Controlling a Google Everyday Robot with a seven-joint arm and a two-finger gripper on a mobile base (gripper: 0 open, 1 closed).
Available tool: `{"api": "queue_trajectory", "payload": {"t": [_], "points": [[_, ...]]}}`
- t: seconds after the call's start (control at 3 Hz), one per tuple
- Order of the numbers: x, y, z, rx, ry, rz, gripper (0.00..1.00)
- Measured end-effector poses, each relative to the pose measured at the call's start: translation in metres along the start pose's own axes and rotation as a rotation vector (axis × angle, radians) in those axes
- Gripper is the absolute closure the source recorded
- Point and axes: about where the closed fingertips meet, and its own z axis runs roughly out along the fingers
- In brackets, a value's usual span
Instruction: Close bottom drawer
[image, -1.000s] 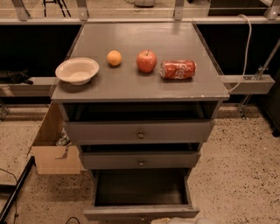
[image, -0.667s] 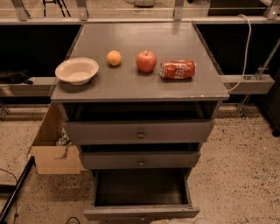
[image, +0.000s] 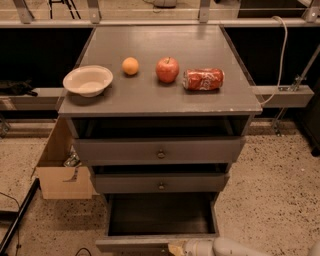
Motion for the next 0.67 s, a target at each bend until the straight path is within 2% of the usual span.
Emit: {"api": "queue_trajectory", "payload": {"t": [0.33, 0.67], "points": [[-0.0009, 0.0006, 0.0016, -0.002, 0.002, -0.002, 1.00], [-0.0008, 0.0006, 0.0017, -0.002, 0.002, -0.002, 0.77]]}}
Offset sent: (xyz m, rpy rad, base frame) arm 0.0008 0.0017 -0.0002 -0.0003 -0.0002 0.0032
